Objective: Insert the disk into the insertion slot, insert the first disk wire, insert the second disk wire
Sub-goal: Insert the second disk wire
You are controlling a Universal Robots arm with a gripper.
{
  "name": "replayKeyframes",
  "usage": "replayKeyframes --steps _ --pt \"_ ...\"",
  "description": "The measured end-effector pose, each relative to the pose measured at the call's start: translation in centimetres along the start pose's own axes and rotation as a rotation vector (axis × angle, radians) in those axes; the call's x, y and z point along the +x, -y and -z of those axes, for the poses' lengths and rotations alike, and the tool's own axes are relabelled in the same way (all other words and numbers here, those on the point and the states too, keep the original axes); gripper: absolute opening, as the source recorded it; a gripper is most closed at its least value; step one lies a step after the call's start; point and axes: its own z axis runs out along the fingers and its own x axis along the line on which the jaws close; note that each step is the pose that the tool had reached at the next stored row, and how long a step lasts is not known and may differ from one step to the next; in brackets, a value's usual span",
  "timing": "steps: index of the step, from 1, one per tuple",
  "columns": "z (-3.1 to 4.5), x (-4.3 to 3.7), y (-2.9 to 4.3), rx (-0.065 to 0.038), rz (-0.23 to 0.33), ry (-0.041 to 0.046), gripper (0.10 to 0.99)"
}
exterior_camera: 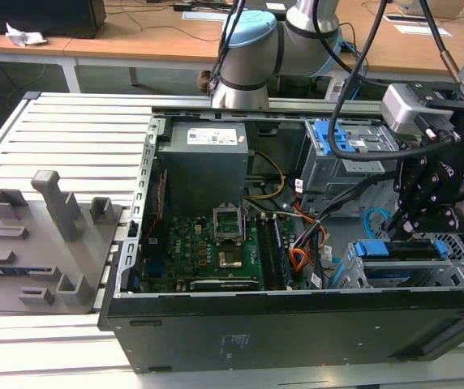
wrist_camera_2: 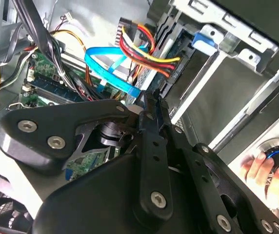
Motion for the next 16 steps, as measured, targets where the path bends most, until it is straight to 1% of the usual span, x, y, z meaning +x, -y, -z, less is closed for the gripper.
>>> replayKeyframes --steps 1,4,16 --pt "0.01 0.00 0.17 0.000 0.000 0.0000 0.161" --pt "-0.01 0.19 0.23 0.000 0.000 0.0002 0.161" --pt "-0.44 0.44 0.59 0.000 0.000 0.0000 0.161"
